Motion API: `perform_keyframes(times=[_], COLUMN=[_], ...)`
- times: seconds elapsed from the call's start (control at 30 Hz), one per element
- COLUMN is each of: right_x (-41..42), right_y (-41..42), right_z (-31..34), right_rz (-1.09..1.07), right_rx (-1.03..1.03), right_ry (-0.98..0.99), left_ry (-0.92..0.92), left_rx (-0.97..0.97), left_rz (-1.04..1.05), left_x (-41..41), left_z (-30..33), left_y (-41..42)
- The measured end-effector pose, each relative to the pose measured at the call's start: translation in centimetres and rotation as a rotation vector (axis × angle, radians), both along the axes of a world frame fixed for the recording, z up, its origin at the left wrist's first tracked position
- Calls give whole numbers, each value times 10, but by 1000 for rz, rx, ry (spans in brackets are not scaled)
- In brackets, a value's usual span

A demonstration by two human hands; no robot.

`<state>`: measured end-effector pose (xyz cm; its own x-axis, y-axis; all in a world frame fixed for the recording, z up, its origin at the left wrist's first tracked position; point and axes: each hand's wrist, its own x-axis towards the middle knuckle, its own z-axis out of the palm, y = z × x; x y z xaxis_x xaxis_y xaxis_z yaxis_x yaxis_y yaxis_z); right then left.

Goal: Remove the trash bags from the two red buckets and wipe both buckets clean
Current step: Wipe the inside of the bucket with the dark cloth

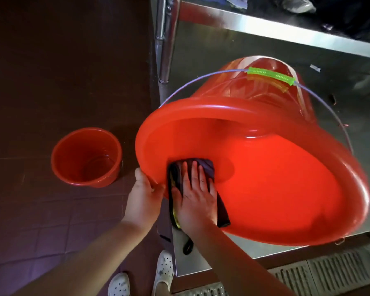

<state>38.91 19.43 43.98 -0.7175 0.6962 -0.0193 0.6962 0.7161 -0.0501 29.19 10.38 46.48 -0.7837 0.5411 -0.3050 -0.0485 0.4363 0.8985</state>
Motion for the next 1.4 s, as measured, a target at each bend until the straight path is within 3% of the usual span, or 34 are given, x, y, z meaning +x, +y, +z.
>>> perform_keyframes(times=[0.23, 0.5, 0.67, 0.73, 1.07, 1.27, 1.4], right_x=[-18, -47, -55, -55, -4, -14, -34], right_y=[58, 161, 157, 146, 14, 55, 106], right_z=[2, -3, -9, -9, -3, 4, 0], right_rz=[40, -111, -130, -160, 15, 44, -16], right_rx=[-41, 1, 37, 17, -22, -54, -87], right_ry=[-50, -81, -67, -86, 18, 68, 47], left_ry=[134, 283, -26, -67, -20, -15, 110], left_rx=[57, 167, 87, 40, 41, 145, 159], left_rz=[-55, -92, -172, -210, -193, -211, -238], left_x=[-16, -31, -24, -18, -13, -16, -31], left_z=[22, 34, 10, 2, -3, 19, 37], left_y=[-5, -13, -12, -13, -12, -7, -9])
